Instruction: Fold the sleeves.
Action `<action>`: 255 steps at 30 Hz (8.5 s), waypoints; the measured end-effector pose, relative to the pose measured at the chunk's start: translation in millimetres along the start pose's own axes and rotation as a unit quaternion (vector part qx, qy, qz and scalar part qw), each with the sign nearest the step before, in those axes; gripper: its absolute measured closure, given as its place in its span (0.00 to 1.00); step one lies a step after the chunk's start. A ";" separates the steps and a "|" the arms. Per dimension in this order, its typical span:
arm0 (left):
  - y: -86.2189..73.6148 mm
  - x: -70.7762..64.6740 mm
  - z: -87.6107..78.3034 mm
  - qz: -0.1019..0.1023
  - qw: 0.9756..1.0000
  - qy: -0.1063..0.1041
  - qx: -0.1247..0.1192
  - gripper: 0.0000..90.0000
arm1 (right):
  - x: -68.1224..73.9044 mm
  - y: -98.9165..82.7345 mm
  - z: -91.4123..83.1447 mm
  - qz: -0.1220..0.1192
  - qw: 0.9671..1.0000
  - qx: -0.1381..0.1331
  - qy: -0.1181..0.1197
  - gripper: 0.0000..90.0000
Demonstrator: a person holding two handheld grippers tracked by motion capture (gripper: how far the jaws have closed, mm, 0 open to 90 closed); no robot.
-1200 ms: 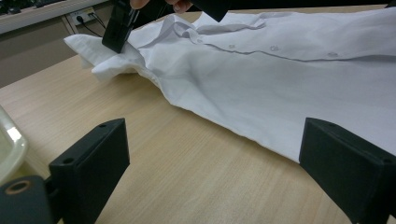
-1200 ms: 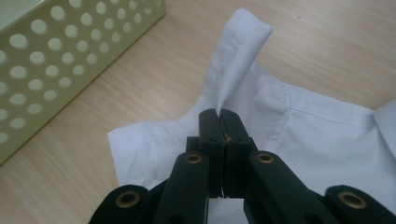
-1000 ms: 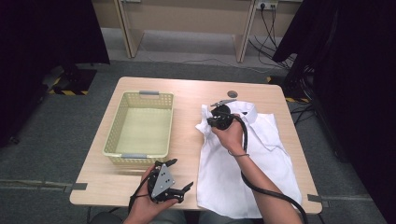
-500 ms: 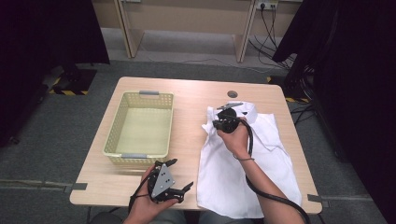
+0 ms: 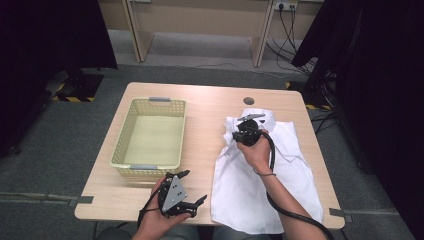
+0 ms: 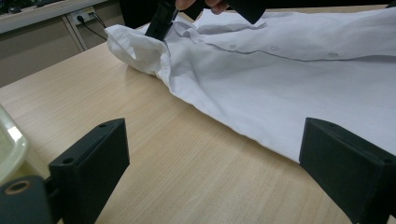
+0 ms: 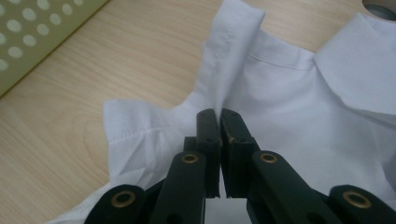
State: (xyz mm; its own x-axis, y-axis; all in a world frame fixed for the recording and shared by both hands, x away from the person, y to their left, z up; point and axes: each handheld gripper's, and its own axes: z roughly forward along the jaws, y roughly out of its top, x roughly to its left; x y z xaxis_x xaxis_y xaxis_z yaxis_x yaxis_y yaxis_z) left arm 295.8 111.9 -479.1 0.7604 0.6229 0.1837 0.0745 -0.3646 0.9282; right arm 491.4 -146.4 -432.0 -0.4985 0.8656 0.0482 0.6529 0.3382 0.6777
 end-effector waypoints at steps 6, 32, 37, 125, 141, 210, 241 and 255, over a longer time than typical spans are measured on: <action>0.0 -0.2 0.0 0.000 1.000 0.000 0.000 0.09 | -3.6 -5.2 0.4 0.006 1.000 0.006 -0.005 0.96; 0.0 -0.7 0.2 0.002 1.000 -0.001 0.001 0.09 | -33.5 -7.7 -35.0 0.028 0.998 -0.001 -0.059 0.83; 0.1 -0.6 0.3 0.001 1.000 0.000 0.001 0.09 | -33.7 -0.9 -47.8 0.009 0.999 -0.009 -0.053 0.78; 11.1 0.2 6.0 -0.011 1.000 -0.022 -0.004 0.09 | -25.9 -73.9 -30.7 0.007 1.000 0.023 0.007 0.33; 66.7 12.5 57.6 -0.020 0.997 -0.066 -0.031 0.09 | -47.8 -74.5 -59.5 0.033 0.999 -0.013 -0.015 0.25; 84.2 108.5 279.7 -0.089 0.981 0.048 0.168 0.20 | -138.9 -19.2 9.4 0.052 0.992 0.010 -0.112 0.56; 81.5 113.0 288.2 -0.155 0.971 0.000 0.179 0.76 | -131.2 -23.0 17.6 0.051 0.996 -0.008 -0.075 0.98; 86.4 107.4 289.4 -0.152 0.970 0.005 0.190 0.92 | -127.2 -23.6 16.0 0.068 0.994 -0.006 -0.080 0.99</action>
State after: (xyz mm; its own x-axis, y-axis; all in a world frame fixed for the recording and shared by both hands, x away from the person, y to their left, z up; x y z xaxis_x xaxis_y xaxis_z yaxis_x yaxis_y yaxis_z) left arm 570.6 -52.9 -472.8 0.6597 0.7478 -0.0749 0.5284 -0.3906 0.7538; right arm 548.5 -258.6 -465.8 -0.3082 0.9510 0.0235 0.7012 0.2104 0.6813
